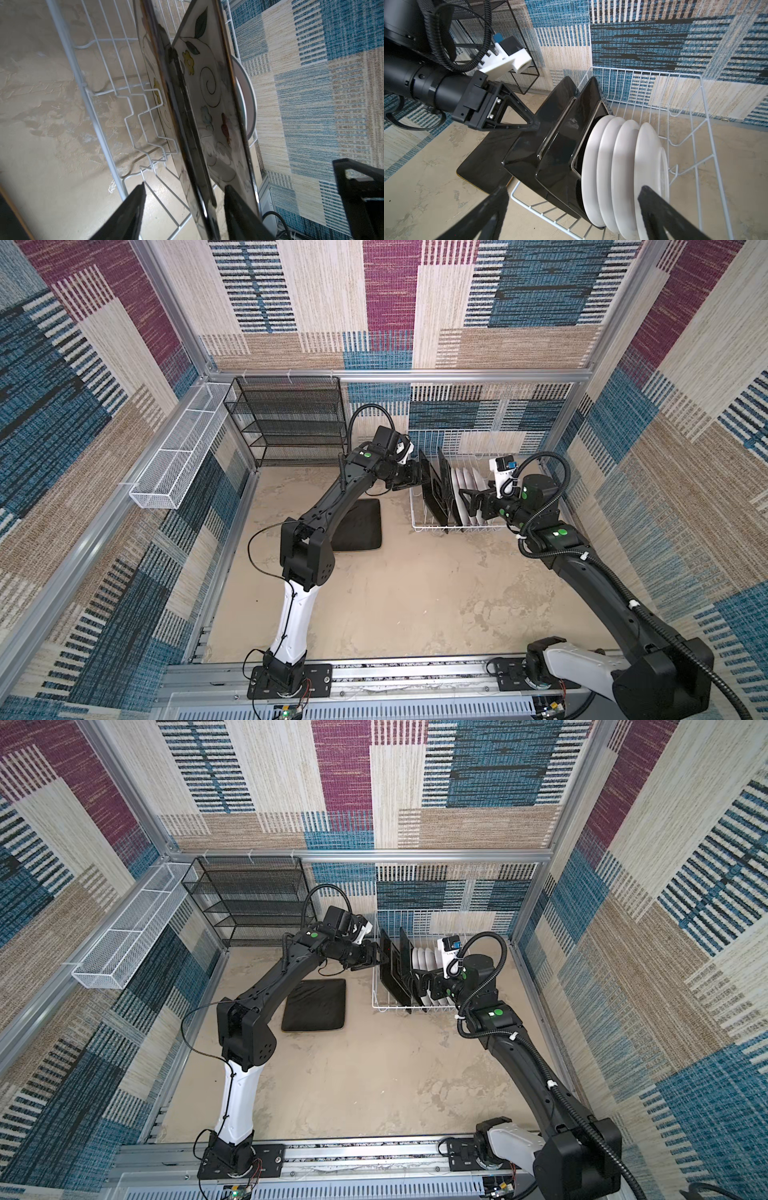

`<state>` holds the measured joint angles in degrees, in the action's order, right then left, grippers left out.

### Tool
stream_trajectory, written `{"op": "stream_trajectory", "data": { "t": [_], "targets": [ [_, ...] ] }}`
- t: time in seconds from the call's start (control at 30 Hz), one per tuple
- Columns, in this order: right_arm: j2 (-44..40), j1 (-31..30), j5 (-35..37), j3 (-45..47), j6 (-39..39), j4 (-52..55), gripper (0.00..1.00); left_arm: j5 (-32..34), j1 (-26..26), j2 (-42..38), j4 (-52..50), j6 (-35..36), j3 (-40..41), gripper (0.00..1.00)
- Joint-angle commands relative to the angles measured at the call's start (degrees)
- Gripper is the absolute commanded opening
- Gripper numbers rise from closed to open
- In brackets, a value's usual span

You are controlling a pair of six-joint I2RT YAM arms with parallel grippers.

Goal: Unload the plates from the dish rack
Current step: Pick up a plate from the dish rack.

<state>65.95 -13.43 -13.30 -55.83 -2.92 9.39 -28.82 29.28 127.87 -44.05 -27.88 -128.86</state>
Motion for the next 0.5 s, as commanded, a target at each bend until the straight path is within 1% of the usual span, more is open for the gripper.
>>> {"op": "stream_trajectory", "data": {
  "t": [0.0, 0.23, 0.47],
  "targets": [
    [-0.61, 0.46, 1.08, 0.37, -0.69, -0.16, 1.0, 0.32, 0.56, 1.65, -0.71, -0.65, -1.91, 0.61],
    [-1.11, 1.56, 1.5, 0.47, -0.7, -0.16, 1.0, 1.22, 1.7, 4.98, -1.56, -0.95, -4.4, 0.57],
    [-0.91, 1.92, 1.58, -0.24, -0.51, 0.02, 1.0, 2.54, 2.18, 7.1, -2.16, -1.73, -5.64, 0.5]
  ]
}}
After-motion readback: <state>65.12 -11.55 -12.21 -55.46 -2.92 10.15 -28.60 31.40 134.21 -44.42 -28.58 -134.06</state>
